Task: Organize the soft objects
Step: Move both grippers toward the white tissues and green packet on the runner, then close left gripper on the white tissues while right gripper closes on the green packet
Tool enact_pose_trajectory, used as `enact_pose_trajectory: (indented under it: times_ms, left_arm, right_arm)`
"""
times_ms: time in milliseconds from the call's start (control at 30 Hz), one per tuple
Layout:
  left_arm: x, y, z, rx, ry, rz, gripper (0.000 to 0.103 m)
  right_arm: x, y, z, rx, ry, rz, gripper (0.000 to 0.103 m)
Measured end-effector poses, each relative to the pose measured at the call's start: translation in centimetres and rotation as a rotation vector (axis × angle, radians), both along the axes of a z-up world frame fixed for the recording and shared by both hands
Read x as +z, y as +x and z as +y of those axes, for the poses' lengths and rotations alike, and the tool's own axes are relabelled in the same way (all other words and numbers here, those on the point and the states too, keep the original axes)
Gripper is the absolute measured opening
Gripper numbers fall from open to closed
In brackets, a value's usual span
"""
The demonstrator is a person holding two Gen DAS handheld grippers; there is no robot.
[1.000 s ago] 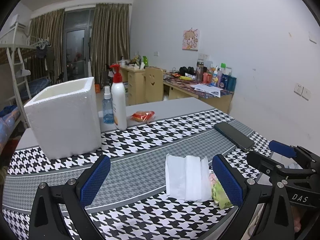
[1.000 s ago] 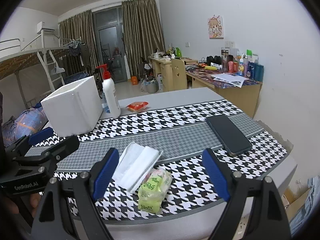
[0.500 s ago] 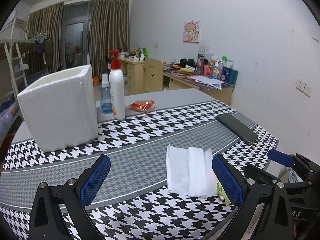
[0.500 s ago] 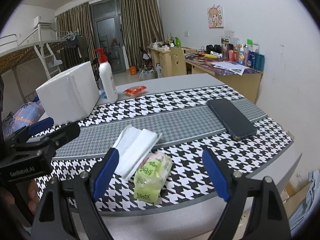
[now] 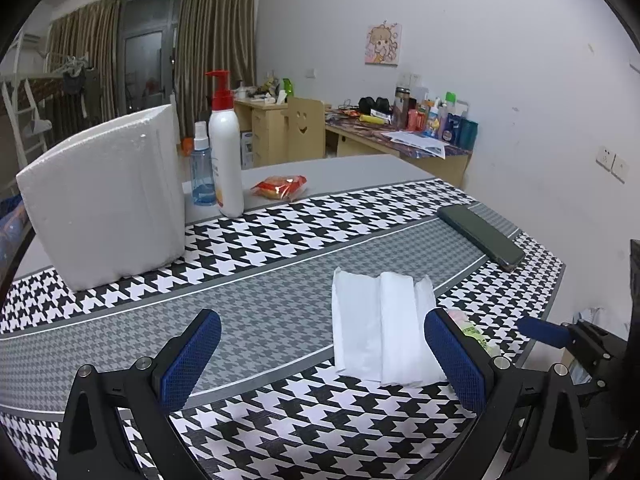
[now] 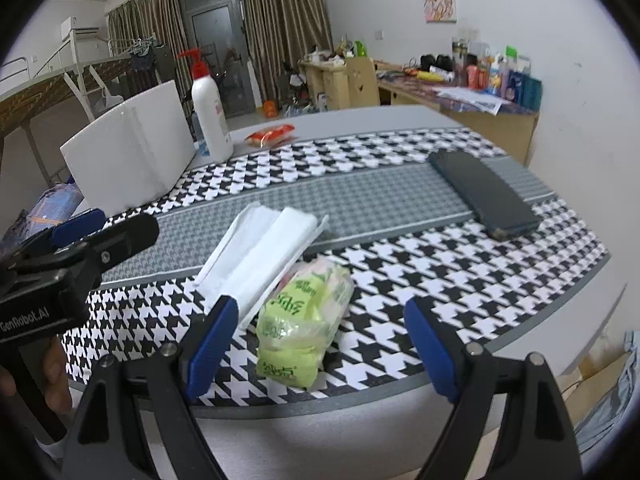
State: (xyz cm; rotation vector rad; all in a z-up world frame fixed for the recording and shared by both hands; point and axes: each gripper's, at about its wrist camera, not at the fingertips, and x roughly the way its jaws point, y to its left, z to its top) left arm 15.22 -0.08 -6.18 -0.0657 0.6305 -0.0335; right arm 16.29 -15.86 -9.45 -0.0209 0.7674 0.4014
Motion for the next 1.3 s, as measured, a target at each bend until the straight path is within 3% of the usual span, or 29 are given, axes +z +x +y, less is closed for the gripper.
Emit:
enact_pose_trajectory:
  times_ms: [367, 467, 600, 867, 1000, 1133, 1300]
  left_arm:
    - [-0.8, 0.8, -0.5, 0.001, 0.012, 0.032, 0.102]
    - [-0.9, 1.0, -0.9, -0.006, 0.017, 0.038, 0.102]
    - [-1.2, 1.3, -1.4, -0.02, 0.019, 0.051, 0.102]
    - [-2.4, 2.5, -2.6, -0.039, 0.044, 0.094, 0.102]
    - [-3.0, 3.1, -2.8, -0.047, 0.041, 0.124, 0.102]
    - [-3.5, 3.6, -3.3, -0.066, 0.035, 0.152, 0.102]
    - [-4.1, 4.3, -4.0, -0.093, 0.042, 0.189, 0.092]
  right_arm:
    - [-1.6, 0.7, 0.0, -0.001, -0.036, 0.052, 0.087]
    - [-1.7, 0.6, 0.1, 0.017, -0.032, 0.064, 0.078]
    - [-2.2, 1.1, -0.3, 0.007, -0.055, 0.108, 0.052]
    - [-1.6, 1.1, -2.2, -0.011, -0.026, 0.087, 0.053]
    - [-1.4, 1.0, -2.5, -0.006, -0.017, 0.07, 0.065]
    - [-1.2, 1.0, -3.1, -0.008, 0.002, 0.066, 0.067]
    - [-1.2, 1.3, -3.6, -0.015, 0.009, 0.067, 0.069]
